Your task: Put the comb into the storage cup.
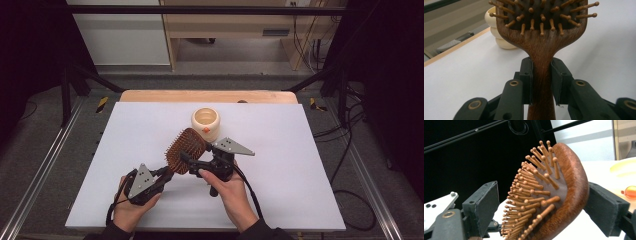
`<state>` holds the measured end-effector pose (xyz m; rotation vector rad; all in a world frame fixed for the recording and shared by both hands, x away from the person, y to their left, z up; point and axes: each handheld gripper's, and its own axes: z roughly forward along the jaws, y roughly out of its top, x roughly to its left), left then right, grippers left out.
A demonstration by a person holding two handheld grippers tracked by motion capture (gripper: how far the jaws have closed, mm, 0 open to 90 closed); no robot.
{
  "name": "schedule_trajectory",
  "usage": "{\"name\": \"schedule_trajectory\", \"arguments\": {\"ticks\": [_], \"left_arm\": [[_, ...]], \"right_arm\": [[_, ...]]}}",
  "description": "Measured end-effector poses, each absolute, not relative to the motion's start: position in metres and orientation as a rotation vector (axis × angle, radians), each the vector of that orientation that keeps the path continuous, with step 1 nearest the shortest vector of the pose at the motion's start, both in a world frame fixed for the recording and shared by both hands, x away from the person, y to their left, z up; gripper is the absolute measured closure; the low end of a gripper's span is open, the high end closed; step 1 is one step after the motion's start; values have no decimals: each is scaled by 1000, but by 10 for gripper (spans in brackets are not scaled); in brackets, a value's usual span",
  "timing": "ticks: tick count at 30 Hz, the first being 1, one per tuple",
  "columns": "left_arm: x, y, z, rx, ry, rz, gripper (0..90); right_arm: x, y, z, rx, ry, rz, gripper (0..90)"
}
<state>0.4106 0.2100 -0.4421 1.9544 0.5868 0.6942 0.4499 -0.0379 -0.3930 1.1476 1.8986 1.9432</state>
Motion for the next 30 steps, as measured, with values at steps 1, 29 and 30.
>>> {"name": "schedule_trajectory", "arguments": {"ticks": [1,29,30], "left_arm": [[411,210,-442,1952,587,693,730],[409,210,-441,1933,577,702,730],[409,209,-441,1931,576,701,729]], "right_arm": [[450,-38,-393,1146,1896,1945,166],[452,-41,-391,1158,1889,1985,219],[452,-41,-391,1159,1888,1984,220]]}}
